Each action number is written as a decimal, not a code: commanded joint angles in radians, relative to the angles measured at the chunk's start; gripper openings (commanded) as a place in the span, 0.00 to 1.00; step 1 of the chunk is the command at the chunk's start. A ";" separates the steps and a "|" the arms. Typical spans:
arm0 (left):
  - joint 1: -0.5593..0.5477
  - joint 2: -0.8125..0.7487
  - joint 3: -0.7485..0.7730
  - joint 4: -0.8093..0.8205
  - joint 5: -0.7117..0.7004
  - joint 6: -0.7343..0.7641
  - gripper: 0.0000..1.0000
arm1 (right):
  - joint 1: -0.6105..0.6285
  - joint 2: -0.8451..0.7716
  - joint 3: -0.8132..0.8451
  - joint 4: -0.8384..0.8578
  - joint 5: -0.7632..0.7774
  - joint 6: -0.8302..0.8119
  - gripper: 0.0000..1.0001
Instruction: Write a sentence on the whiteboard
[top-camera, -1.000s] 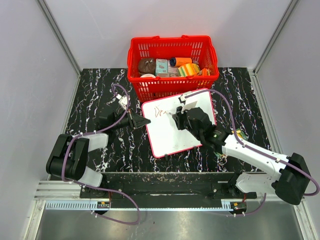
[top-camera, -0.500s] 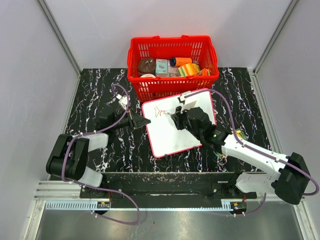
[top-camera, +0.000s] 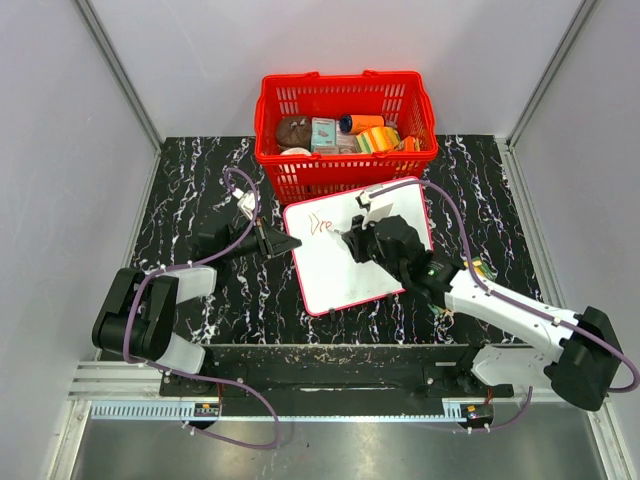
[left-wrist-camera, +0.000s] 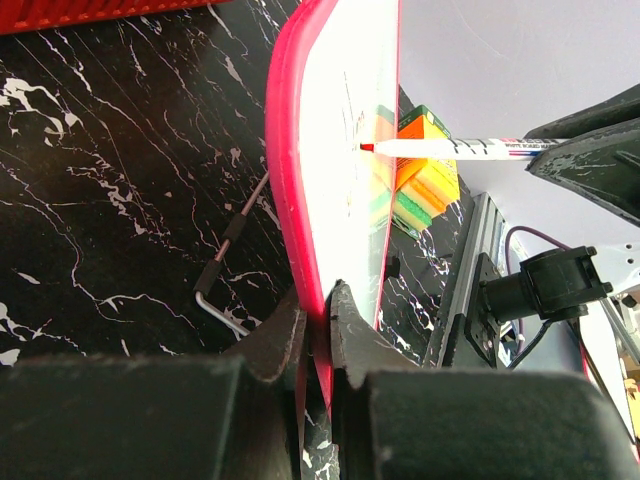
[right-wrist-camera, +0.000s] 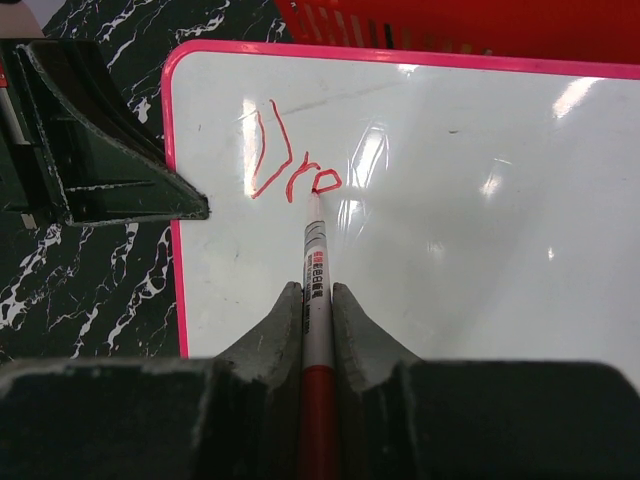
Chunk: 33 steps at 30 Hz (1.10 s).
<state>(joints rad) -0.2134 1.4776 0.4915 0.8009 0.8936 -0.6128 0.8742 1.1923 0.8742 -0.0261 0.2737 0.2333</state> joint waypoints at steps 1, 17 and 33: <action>-0.027 -0.011 0.018 -0.002 -0.008 0.151 0.00 | -0.007 -0.022 -0.017 -0.026 0.002 0.009 0.00; -0.027 -0.011 0.019 -0.006 -0.009 0.154 0.00 | -0.007 -0.033 -0.029 -0.029 0.074 -0.006 0.00; -0.027 -0.014 0.021 -0.012 -0.012 0.157 0.00 | -0.007 -0.106 -0.030 0.015 0.094 -0.022 0.00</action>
<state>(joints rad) -0.2188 1.4734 0.4976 0.7952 0.8967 -0.6048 0.8742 1.1400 0.8455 -0.0418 0.3386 0.2268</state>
